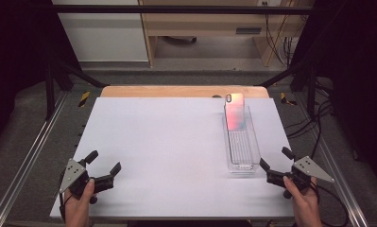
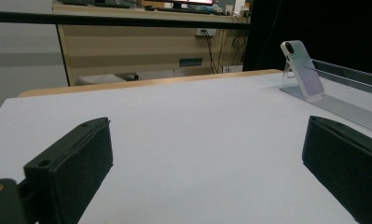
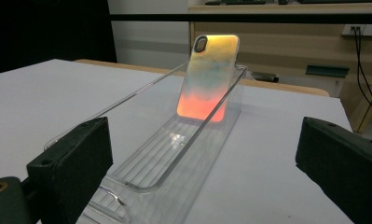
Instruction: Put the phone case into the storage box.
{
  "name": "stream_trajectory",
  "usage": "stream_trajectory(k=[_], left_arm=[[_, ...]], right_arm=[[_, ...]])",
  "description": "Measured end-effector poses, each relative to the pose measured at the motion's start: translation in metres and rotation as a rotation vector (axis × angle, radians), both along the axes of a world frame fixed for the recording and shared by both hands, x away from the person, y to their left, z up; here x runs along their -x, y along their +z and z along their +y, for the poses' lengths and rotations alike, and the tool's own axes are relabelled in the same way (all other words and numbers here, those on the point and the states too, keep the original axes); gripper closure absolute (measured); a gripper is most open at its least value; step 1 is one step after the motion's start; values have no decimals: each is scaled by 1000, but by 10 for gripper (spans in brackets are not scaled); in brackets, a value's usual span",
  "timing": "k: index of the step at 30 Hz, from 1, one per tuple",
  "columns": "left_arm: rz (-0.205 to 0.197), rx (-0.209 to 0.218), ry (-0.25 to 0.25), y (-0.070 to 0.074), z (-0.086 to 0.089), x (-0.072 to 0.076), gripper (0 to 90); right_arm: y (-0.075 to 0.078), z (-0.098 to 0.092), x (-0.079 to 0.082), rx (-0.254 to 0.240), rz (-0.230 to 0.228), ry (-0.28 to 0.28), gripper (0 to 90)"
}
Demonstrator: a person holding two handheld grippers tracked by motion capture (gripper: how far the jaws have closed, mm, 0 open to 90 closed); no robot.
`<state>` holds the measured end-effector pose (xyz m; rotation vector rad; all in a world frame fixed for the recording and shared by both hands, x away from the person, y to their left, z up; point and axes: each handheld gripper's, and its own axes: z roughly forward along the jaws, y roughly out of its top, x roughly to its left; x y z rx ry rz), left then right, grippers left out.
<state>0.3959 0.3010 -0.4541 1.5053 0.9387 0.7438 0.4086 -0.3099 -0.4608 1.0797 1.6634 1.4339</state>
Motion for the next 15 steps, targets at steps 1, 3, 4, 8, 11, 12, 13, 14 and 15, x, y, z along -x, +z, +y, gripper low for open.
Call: stream_trajectory(k=[1, 3, 4, 8, 11, 12, 13, 14, 15], left_arm=[[0, 0, 0, 0, 0, 0, 11], [0, -2, -1, 0, 0, 0, 11], [0, -4, -2, 0, 0, 0, 12], [-2, -8, -7, -1, 0, -1, 11], [-1, -8, -8, -1, 0, -1, 12], [-1, -8, -10, -1, 0, -1, 11], [-2, -8, -10, -1, 0, -1, 12], [-2, -9, -12, -2, 0, -2, 11], [-3, -10, -15, -2, 0, -2, 11]], right_arm=[[0, 1, 0, 2, -5, 1, 40], [-1, 3, 1, -1, -14, 3, 41], [-2, 5, 1, -2, -20, 4, 41], [-4, 9, 1, -12, -33, 6, 41], [-5, 13, 0, -10, -40, 11, 42], [-5, 14, 0, -10, -43, 18, 42], [-5, 16, 0, -13, -47, 25, 42], [-5, 17, 0, -15, -48, 32, 42], [-5, 19, 0, -16, -51, 40, 42]])
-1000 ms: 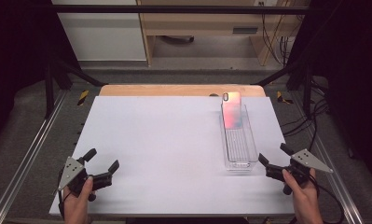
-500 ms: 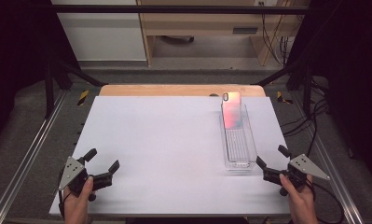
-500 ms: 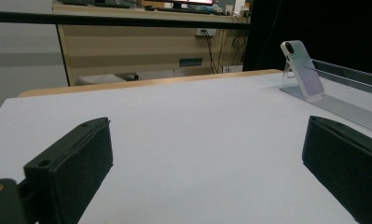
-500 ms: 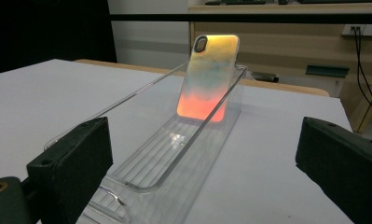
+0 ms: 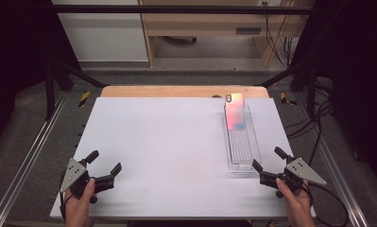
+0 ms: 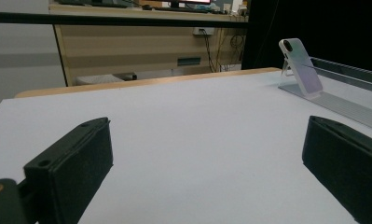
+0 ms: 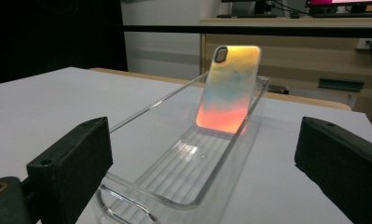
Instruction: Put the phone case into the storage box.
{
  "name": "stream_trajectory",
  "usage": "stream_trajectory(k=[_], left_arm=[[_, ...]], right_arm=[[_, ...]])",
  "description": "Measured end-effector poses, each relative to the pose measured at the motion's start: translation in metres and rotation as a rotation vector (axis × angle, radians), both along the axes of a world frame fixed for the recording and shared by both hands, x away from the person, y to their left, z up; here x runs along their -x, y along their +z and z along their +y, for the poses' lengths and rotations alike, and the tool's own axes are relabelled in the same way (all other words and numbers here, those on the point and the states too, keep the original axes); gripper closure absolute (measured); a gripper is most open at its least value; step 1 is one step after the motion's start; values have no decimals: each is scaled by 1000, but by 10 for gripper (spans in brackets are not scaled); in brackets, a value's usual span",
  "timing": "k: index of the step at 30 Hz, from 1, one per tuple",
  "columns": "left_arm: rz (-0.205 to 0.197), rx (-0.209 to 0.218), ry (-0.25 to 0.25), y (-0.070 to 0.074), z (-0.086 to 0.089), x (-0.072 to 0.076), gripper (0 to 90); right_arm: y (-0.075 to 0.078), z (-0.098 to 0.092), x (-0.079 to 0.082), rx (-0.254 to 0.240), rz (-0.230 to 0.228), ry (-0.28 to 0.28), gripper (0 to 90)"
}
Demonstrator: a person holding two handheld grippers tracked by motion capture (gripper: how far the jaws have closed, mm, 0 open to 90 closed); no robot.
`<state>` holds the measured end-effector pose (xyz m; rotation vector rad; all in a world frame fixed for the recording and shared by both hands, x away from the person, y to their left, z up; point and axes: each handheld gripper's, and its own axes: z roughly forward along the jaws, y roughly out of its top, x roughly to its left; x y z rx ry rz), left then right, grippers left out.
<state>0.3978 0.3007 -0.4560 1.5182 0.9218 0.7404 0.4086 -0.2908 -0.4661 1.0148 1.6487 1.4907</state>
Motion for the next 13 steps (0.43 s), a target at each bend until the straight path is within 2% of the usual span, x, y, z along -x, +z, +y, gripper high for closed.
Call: stream_trajectory(k=[3, 8, 13], left_arm=[[7, -4, 1, -1, 0, 0, 11], [-2, -1, 18, -1, 2, 3, 12], [5, -5, 20, -4, 1, 4, 12]], right_arm=[[0, 6, -2, 20, -6, 15, 44], [2, 13, -6, 25, -10, 29, 45], [2, 13, -6, 32, -5, 32, 48]])
